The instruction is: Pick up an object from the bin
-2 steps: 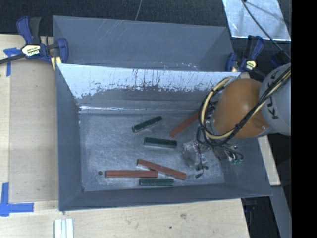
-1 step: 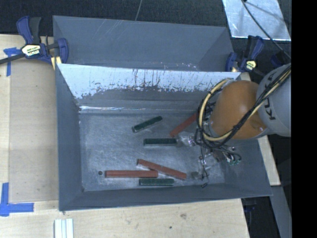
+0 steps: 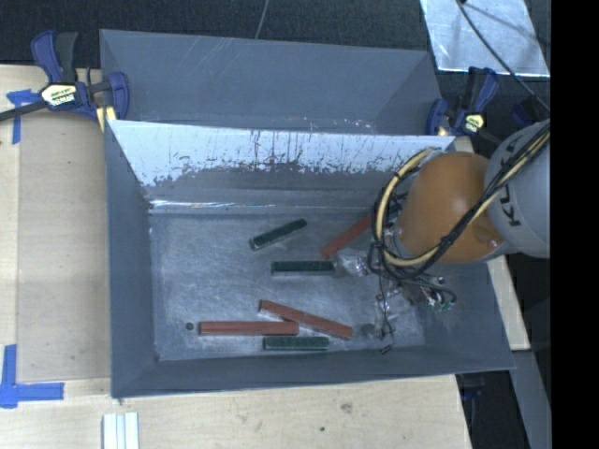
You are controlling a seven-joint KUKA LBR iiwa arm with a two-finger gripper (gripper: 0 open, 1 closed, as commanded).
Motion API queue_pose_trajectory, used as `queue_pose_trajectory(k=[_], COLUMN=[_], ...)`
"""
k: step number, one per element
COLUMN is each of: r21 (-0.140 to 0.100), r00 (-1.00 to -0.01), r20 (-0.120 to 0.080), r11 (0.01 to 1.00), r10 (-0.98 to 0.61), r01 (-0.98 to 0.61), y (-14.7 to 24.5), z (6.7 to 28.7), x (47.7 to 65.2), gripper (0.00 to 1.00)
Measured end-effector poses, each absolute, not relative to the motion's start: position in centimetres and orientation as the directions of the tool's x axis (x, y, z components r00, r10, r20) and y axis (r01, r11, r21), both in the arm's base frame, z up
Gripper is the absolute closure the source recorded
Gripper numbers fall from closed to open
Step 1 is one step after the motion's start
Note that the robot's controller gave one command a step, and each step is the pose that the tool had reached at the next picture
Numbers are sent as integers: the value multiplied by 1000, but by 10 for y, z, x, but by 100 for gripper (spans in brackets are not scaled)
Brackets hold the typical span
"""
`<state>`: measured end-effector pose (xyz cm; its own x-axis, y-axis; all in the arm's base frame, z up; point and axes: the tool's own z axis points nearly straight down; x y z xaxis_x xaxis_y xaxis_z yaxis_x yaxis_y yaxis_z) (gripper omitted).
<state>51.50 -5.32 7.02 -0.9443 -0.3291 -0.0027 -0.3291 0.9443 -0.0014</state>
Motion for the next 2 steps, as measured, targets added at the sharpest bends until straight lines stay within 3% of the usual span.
queue_pose_trajectory(k=[1,2], r21=[0,-1], r00=[-959,-924], r20=[1,-4], r11=[959,924], r10=[-284,-382], r01=[-284,-382], y=[-31,11], z=[87,95], x=[496,498], gripper=[0,0])
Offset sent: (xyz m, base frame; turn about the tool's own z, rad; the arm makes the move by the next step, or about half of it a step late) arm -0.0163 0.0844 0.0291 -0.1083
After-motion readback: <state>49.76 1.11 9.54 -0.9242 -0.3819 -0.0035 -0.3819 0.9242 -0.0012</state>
